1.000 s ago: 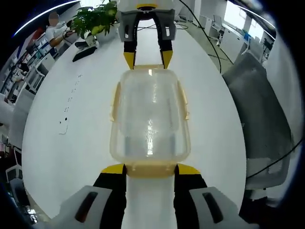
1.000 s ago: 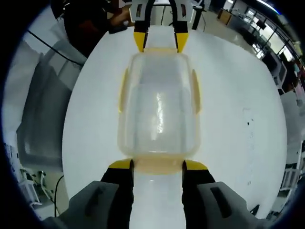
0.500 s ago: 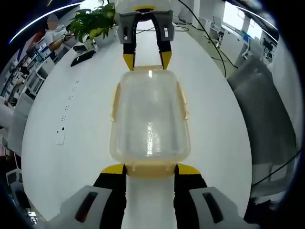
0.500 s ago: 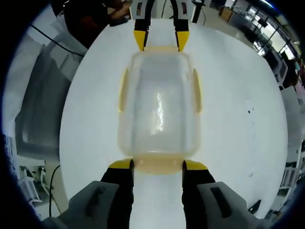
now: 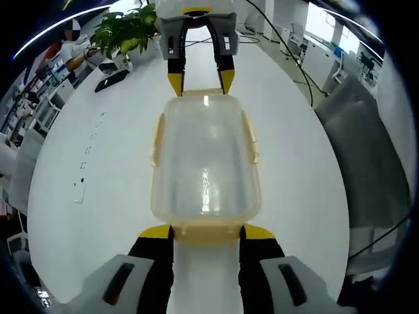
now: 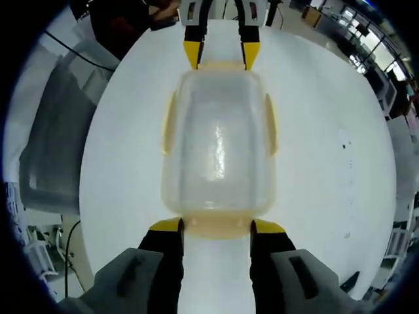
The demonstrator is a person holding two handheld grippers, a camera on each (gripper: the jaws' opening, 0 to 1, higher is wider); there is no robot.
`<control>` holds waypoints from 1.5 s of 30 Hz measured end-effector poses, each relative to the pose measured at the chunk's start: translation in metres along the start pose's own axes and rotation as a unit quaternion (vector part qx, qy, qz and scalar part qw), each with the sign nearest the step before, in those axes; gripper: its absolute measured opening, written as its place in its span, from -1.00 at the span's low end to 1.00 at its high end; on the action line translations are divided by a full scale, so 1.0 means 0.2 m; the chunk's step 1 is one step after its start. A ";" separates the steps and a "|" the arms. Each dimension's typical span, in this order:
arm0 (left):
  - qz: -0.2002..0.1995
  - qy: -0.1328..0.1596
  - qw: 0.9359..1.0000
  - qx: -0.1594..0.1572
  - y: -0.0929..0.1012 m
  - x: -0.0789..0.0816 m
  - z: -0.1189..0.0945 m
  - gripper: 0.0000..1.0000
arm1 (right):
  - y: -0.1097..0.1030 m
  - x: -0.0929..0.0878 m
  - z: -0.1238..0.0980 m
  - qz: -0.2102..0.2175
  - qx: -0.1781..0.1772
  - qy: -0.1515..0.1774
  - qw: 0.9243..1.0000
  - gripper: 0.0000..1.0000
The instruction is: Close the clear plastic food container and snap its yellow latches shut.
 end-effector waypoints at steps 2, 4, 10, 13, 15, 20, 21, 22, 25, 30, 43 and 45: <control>0.001 0.001 1.000 0.000 0.01 0.00 0.01 -0.35 | 0.00 -0.01 0.01 0.001 0.002 -0.001 1.000 -0.28; 0.002 0.002 1.000 0.002 0.01 0.00 0.01 -0.35 | 0.00 -0.01 0.01 0.002 0.002 -0.001 1.000 -0.28; -0.002 0.003 1.000 0.000 0.01 0.00 0.01 -0.35 | 0.00 -0.01 0.01 0.002 0.004 0.002 1.000 -0.28; -0.003 0.003 1.000 0.001 0.01 0.00 0.01 -0.35 | 0.00 -0.02 0.01 0.002 0.006 0.000 1.000 -0.28; -0.004 0.003 1.000 0.000 0.01 0.00 0.01 -0.35 | 0.01 -0.02 0.01 0.003 0.007 0.000 1.000 -0.28; -0.004 0.004 1.000 0.001 0.01 0.00 0.02 -0.35 | 0.01 -0.02 0.02 0.004 0.010 0.001 1.000 -0.28; -0.004 0.004 1.000 0.001 0.01 0.00 0.02 -0.35 | 0.01 -0.02 0.02 0.005 0.011 0.001 1.000 -0.28; -0.003 0.004 1.000 0.001 0.01 0.00 0.02 -0.34 | 0.01 -0.02 0.02 0.004 0.011 0.001 1.000 -0.28; 0.000 0.004 1.000 0.002 0.01 0.00 0.02 -0.34 | 0.02 -0.03 0.01 0.005 0.014 0.000 1.000 -0.28; 0.002 0.006 1.000 0.003 0.01 0.01 0.01 -0.34 | 0.01 -0.03 0.01 0.004 0.014 -0.002 1.000 -0.28; 0.005 0.004 1.000 0.002 0.03 0.00 0.02 -0.34 | -0.02 -0.02 0.02 0.007 0.017 -0.002 1.000 -0.27; 0.005 0.004 1.000 0.002 0.03 0.00 0.02 -0.34 | -0.02 -0.02 0.02 0.008 0.017 -0.001 1.000 -0.27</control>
Point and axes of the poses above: the point that each gripper's makers call its tool centre point, and the gripper's own axes: z roughly forward along the fingers, y roughly to its right, x roughly out of its top, the point moved 4 cm from there along -z, roughly backward along the fingers, and after that the axes turned 14 degrees about x, right-handed, at the moved point
